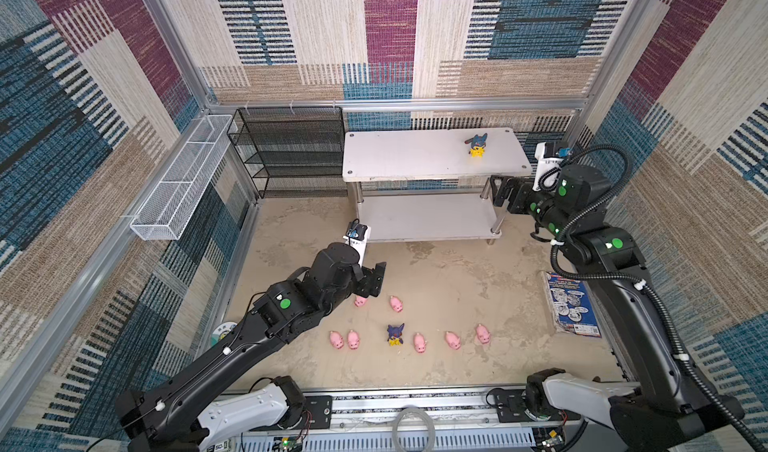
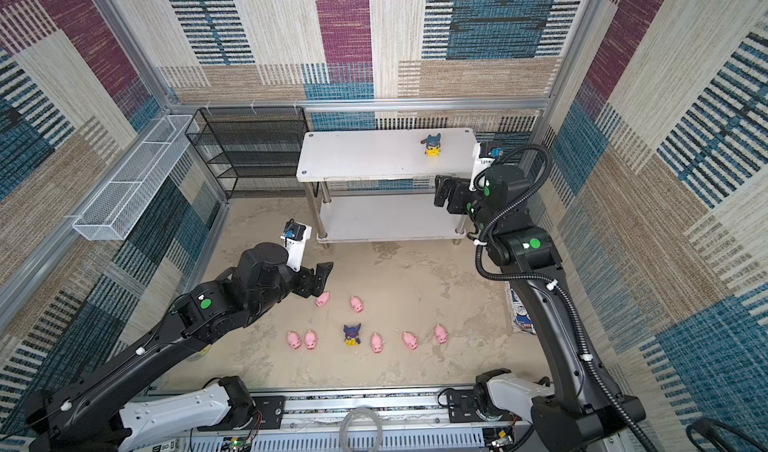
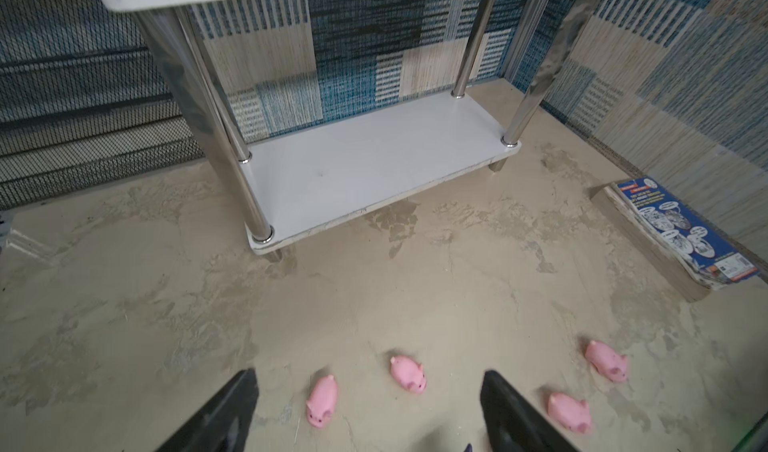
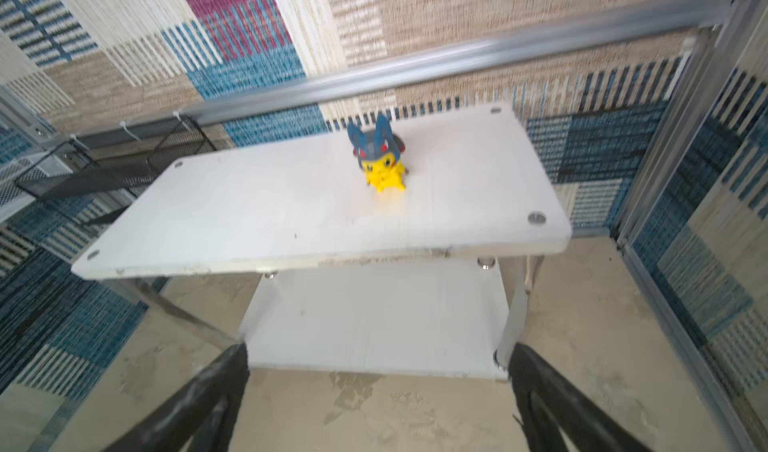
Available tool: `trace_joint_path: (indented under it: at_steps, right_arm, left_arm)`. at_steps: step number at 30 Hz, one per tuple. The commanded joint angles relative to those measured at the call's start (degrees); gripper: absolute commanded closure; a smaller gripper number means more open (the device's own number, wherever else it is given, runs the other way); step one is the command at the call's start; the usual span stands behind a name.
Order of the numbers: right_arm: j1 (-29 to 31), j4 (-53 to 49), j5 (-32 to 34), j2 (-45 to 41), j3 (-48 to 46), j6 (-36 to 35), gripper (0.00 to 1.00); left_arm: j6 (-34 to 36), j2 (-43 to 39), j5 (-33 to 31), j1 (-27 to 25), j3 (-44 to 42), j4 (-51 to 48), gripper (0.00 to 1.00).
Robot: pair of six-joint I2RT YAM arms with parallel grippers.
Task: Place and organize the plastic toys onto the shelf
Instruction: 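Withdraw the right gripper from the shelf while the left gripper moves over the pink pigs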
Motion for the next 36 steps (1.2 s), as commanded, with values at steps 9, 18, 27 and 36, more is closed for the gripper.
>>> trace_joint_path:
  at_steps: [9, 18, 27, 36]
  right_arm:
    - [0.47, 4.38, -5.07, -11.36, -20.46, 4.08, 0.00]
    - [1.28, 7.92, -5.33, -13.53, -31.66, 6.52, 0.01]
    - [3.43, 11.23, -3.10, -14.95, -39.30, 6.52, 0.02]
    - [4.00, 12.01, -3.16, -16.82, -43.13, 6.87, 0.01]
  left_arm:
    - [-6.56, -4.05, 1.99, -0.38, -11.49, 4.83, 0.13]
    - [-11.72, -6.76, 2.93, -2.14, -19.18, 7.07, 0.14]
    - [-19.22, -9.33, -1.68, -9.26, -27.27, 8.87, 0.16]
    - [-26.22, -7.73, -9.70, -19.43, -30.56, 10.30, 0.18]
